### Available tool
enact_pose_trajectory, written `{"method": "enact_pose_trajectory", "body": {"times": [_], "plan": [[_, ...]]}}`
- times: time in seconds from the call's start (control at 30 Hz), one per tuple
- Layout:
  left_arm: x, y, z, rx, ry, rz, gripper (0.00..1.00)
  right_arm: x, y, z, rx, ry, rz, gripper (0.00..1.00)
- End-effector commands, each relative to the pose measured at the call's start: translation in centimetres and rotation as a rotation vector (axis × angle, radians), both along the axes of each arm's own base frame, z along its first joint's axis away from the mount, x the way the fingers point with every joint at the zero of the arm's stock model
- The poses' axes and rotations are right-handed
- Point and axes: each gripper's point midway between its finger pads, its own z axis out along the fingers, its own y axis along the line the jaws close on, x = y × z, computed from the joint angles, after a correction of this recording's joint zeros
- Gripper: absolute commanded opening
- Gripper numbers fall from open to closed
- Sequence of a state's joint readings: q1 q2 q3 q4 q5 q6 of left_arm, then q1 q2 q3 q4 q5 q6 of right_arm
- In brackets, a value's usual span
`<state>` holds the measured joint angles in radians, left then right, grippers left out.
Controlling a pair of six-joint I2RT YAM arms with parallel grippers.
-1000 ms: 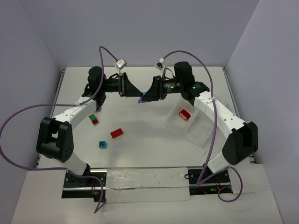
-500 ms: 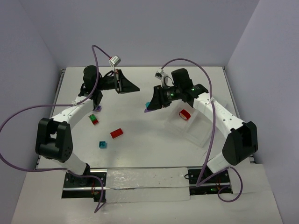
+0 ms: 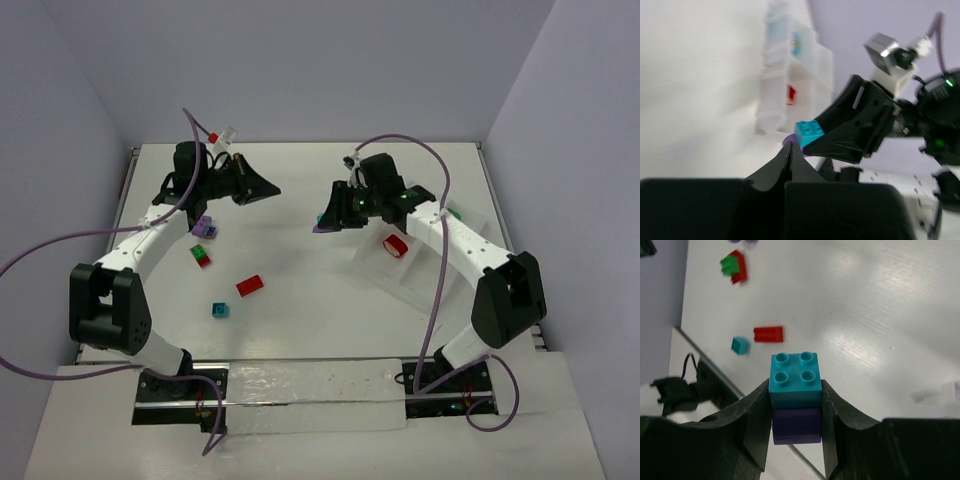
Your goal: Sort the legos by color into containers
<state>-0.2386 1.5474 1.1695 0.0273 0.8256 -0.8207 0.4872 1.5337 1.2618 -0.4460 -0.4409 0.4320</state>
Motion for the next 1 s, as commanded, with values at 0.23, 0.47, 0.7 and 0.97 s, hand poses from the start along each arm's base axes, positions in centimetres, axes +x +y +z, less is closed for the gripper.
{"method": "enact_pose_trajectory", "body": {"times": [0.23, 0.47, 0.7, 0.97], "plan": [[0.7, 6.2, -3.9, 0.301, 0.069, 0.313, 0.0, 7.1, 5.0, -7.7, -0.219, -0.144, -0.337, 0.03], [0.5, 7.6, -2.7, 0.355, 0.037, 0.369, 0.0, 6.8, 5.5, -11.5, -0.353, -0.313, -0.375, 0.12], [0.3, 7.7, -2.6, 0.36, 0.035, 0.365, 0.0, 5.3, 6.0, -12.6, -0.387, -0.381, -0.364, 0.48], [0.2, 7.1, -3.1, 0.339, 0.048, 0.335, 0.0, 4.6, 7.1, -13.1, -0.374, -0.341, -0.314, 0.71]]}}
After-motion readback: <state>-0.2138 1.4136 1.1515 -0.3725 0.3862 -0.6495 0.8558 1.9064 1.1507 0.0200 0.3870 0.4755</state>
